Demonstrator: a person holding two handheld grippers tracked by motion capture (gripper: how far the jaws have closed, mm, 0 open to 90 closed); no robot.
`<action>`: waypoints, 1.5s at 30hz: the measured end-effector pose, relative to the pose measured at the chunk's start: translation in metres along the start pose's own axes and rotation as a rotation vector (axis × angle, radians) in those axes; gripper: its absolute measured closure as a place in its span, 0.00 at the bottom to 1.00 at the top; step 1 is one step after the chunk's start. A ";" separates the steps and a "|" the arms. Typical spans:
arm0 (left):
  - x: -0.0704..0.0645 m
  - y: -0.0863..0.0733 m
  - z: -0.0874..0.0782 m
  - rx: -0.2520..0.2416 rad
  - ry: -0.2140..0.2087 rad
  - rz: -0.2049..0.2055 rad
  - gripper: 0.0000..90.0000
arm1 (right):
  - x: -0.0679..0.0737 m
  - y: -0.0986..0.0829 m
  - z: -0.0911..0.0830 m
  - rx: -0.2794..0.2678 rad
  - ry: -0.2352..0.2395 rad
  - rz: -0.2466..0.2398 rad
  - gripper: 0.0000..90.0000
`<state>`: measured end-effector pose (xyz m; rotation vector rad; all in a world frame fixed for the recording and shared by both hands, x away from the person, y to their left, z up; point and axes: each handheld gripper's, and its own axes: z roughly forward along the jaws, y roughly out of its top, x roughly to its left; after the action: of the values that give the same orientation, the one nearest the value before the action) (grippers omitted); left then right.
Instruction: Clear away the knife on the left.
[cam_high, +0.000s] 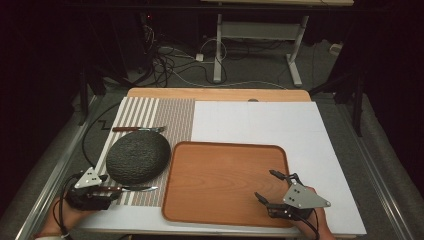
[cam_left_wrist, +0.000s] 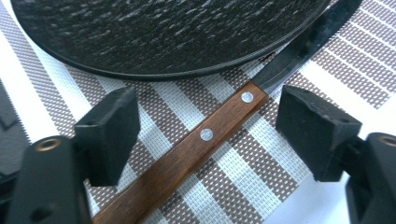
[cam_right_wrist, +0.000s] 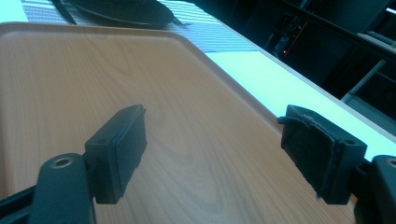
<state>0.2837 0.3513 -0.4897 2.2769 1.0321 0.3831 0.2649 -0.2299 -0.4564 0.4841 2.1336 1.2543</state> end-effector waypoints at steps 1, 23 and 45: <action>0.001 -0.001 0.000 0.001 -0.023 -0.013 0.31 | 0.000 0.000 0.000 0.002 0.000 0.000 0.26; -0.011 0.006 0.002 -0.005 -0.135 0.045 0.81 | 0.003 -0.001 0.003 0.019 0.026 -0.010 0.27; -0.047 0.004 -0.004 -0.083 -0.128 0.199 0.83 | 0.007 0.001 0.005 0.035 0.037 -0.055 0.29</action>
<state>0.2530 0.3157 -0.4846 2.3024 0.7157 0.3492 0.2624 -0.2223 -0.4599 0.4172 2.1886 1.2062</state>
